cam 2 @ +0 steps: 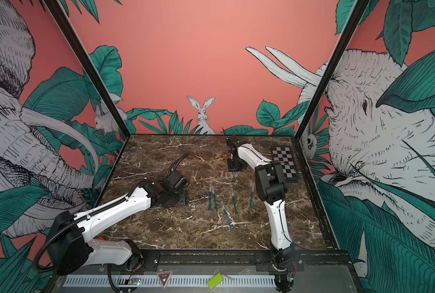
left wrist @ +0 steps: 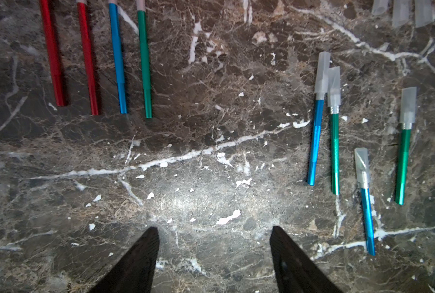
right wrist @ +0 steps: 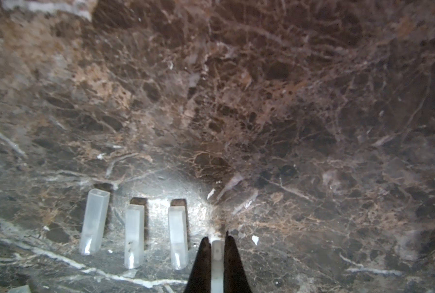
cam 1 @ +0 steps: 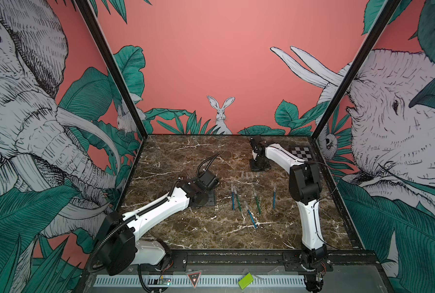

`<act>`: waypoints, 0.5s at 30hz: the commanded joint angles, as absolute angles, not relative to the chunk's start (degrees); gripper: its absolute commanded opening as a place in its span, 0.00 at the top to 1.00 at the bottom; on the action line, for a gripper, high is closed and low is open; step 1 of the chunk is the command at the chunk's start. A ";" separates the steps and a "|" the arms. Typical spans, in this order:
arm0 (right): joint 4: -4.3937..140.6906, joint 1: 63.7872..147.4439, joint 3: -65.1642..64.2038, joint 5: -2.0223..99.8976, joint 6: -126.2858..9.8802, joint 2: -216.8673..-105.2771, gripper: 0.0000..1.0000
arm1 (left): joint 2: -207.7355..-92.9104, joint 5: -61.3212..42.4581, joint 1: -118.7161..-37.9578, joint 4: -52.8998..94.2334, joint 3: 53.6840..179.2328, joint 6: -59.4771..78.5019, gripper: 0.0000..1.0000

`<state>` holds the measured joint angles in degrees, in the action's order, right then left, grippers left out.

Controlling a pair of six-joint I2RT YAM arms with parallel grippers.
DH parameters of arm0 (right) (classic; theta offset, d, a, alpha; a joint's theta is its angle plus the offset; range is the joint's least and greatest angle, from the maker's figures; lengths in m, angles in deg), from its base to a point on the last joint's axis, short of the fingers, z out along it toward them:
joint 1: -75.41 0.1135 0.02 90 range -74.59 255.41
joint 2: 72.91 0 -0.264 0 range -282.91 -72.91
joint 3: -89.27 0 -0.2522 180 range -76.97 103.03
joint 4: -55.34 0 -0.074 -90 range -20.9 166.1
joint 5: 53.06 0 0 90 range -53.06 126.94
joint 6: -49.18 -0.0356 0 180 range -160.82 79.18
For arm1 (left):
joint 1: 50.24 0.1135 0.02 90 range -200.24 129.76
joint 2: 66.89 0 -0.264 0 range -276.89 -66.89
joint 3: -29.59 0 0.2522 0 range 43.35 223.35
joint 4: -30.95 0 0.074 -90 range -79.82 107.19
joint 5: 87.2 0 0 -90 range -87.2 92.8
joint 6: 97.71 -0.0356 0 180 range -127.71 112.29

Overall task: Remove protective caps from carving knives
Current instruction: Place the protective sleeve at the center of the board.

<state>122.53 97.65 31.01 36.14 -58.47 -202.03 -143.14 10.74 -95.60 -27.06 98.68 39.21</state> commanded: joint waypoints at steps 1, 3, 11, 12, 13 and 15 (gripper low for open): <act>123.02 97.52 30.55 36.56 -59.23 -202.99 1.00 | -143.62 10.54 -96.11 -26.41 98.18 40.28 0.28; 122.71 97.56 30.16 36.56 -59.44 -203.07 1.00 | -144.27 10.49 -96.27 -26.52 98.61 40.21 0.28; 122.39 97.53 30.43 37.38 -59.79 -203.95 1.00 | -145.39 10.53 -96.77 -26.83 99.69 40.02 0.28; 122.41 97.53 30.39 37.38 -59.89 -204.04 1.00 | -145.53 10.46 -96.74 -26.74 99.69 40.03 0.28; 122.37 97.55 30.19 37.33 -60.03 -204.13 1.00 | -145.64 10.44 -96.80 -26.68 99.70 40.02 0.28; 121.97 97.52 29.60 37.39 -60.24 -204.06 1.00 | -145.86 10.44 -96.86 -26.74 99.72 40.14 0.28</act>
